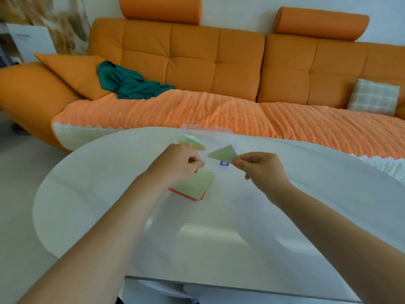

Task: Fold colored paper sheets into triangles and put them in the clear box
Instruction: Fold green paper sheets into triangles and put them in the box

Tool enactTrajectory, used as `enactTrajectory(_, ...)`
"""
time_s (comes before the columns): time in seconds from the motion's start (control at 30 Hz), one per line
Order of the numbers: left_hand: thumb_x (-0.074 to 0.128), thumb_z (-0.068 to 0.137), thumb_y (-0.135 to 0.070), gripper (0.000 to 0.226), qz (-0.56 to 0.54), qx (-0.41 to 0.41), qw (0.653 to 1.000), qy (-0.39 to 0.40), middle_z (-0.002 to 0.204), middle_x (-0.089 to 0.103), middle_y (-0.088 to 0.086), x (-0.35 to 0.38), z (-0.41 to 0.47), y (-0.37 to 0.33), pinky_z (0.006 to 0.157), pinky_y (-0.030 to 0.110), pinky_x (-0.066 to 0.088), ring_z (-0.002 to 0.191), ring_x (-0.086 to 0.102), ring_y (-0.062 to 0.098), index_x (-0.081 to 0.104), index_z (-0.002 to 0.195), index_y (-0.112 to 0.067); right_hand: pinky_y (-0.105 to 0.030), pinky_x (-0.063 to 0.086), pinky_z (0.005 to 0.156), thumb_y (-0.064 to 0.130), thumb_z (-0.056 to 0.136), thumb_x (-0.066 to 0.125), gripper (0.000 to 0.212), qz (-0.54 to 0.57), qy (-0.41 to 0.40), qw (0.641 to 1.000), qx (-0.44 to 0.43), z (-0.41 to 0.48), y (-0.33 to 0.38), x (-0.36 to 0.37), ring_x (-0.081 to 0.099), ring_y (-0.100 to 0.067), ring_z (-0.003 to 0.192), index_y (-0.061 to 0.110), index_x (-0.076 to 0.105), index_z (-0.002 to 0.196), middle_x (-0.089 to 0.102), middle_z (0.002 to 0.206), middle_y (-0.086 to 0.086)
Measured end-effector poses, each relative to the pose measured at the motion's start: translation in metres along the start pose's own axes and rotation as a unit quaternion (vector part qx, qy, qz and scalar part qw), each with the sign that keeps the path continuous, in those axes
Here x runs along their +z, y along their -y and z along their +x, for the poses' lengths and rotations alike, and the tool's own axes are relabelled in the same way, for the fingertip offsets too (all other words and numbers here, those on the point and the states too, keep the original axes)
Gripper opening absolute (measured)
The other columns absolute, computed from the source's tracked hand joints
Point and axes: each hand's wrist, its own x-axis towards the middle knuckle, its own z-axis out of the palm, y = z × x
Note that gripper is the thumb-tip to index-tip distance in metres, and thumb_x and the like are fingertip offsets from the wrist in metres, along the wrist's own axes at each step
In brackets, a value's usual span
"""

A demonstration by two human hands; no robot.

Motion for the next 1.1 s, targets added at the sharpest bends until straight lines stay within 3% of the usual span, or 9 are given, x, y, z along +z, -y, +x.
enactTrajectory(0.17, 0.062, 0.094, -0.026, 0.012, -0.038, -0.034, 0.994, -0.093, 0.097, 0.069, -0.006, -0.010, 0.021, 0.040, 0.081, 0.031, 0.050, 0.091, 0.062, 0.014, 0.071, 0.096, -0.020, -0.008, 0.039, 0.044, 0.020, 0.090, 0.071, 0.008, -0.007, -0.017, 1.000, 0.013, 0.050, 0.022, 0.028, 0.050, -0.009, 0.053, 0.016, 0.077, 0.087, 0.066, 0.066, 0.009)
enactTrajectory(0.33, 0.056, 0.099, -0.024, 0.040, -0.038, -0.039, 0.993, -0.101, 0.136, 0.052, 0.007, -0.005, 0.037, 0.048, 0.105, 0.035, 0.040, 0.126, 0.049, 0.023, 0.053, 0.138, -0.015, -0.020, 0.045, 0.058, 0.017, 0.088, 0.073, 0.008, -0.032, -0.022, 0.999, 0.010, 0.102, 0.037, 0.067, 0.054, -0.007, 0.065, 0.018, 0.073, 0.080, 0.066, 0.077, 0.011)
enactTrajectory(0.53, 0.053, 0.100, -0.024, 0.046, -0.047, -0.087, 0.994, -0.049, 0.142, 0.046, 0.015, 0.012, 0.048, 0.056, 0.106, 0.037, 0.037, 0.132, 0.046, 0.030, 0.047, 0.141, -0.005, -0.023, 0.048, 0.060, 0.016, 0.087, 0.072, 0.007, -0.129, 0.009, 0.991, 0.045, 0.150, 0.037, 0.100, 0.060, -0.017, 0.072, 0.016, 0.073, 0.080, 0.074, 0.090, -0.006)
enactTrajectory(0.73, 0.055, 0.099, -0.024, 0.053, -0.046, -0.089, 0.994, -0.044, 0.148, 0.042, 0.009, 0.016, 0.054, 0.068, 0.109, 0.038, 0.037, 0.134, 0.044, 0.027, 0.040, 0.148, -0.010, -0.030, 0.047, 0.067, 0.015, 0.084, 0.064, 0.026, -0.258, 0.059, 0.962, 0.072, 0.171, 0.033, 0.120, 0.054, -0.023, 0.070, 0.005, 0.074, 0.106, 0.068, 0.088, -0.010)
enactTrajectory(0.83, 0.055, 0.100, -0.024, 0.050, -0.045, -0.087, 0.994, -0.043, 0.146, 0.042, 0.008, 0.017, 0.054, 0.067, 0.106, 0.036, 0.038, 0.133, 0.044, 0.026, 0.042, 0.146, -0.010, -0.037, 0.051, 0.092, 0.023, 0.086, 0.064, 0.027, -0.306, 0.065, 0.948, 0.062, 0.175, 0.029, 0.127, 0.065, -0.026, 0.090, 0.011, 0.071, 0.110, 0.072, 0.106, -0.011)
enactTrajectory(0.9, 0.054, 0.100, -0.025, 0.050, -0.047, -0.086, 0.994, -0.041, 0.146, 0.041, 0.007, 0.017, 0.054, 0.066, 0.104, 0.034, 0.039, 0.133, 0.044, 0.025, 0.041, 0.147, -0.012, -0.045, 0.046, 0.100, 0.028, 0.087, 0.062, 0.030, -0.349, 0.064, 0.933, 0.063, 0.180, 0.027, 0.131, 0.063, -0.029, 0.097, 0.012, 0.068, 0.112, 0.070, 0.102, -0.008)
enactTrajectory(1.0, 0.054, 0.100, -0.025, 0.053, -0.051, -0.083, 0.994, -0.042, 0.148, 0.040, 0.006, 0.016, 0.054, 0.067, 0.104, 0.034, 0.039, 0.134, 0.044, 0.024, 0.038, 0.149, -0.013, -0.038, 0.052, 0.092, 0.026, 0.092, 0.058, 0.029, -0.381, 0.068, 0.922, 0.023, 0.174, 0.031, 0.130, 0.061, -0.021, 0.087, 0.017, 0.068, 0.118, 0.065, 0.102, 0.003)
enactTrajectory(1.07, 0.054, 0.100, -0.026, 0.054, -0.050, -0.082, 0.994, -0.042, 0.148, 0.040, 0.007, 0.016, 0.053, 0.068, 0.105, 0.035, 0.039, 0.134, 0.043, 0.025, 0.037, 0.150, -0.013, -0.026, 0.056, 0.065, 0.017, 0.096, 0.051, 0.030, -0.361, 0.089, 0.928, -0.026, 0.167, 0.033, 0.127, 0.059, -0.014, 0.067, 0.024, 0.071, 0.117, 0.064, 0.106, 0.006)
enactTrajectory(1.1, 0.054, 0.100, -0.026, 0.054, -0.048, -0.082, 0.995, -0.042, 0.148, 0.040, 0.007, 0.016, 0.053, 0.068, 0.105, 0.035, 0.039, 0.133, 0.044, 0.025, 0.037, 0.150, -0.013, -0.020, 0.049, 0.050, 0.012, 0.097, 0.046, 0.034, -0.342, 0.104, 0.933, -0.039, 0.164, 0.032, 0.125, 0.054, -0.012, 0.057, 0.025, 0.072, 0.115, 0.066, 0.105, 0.005)
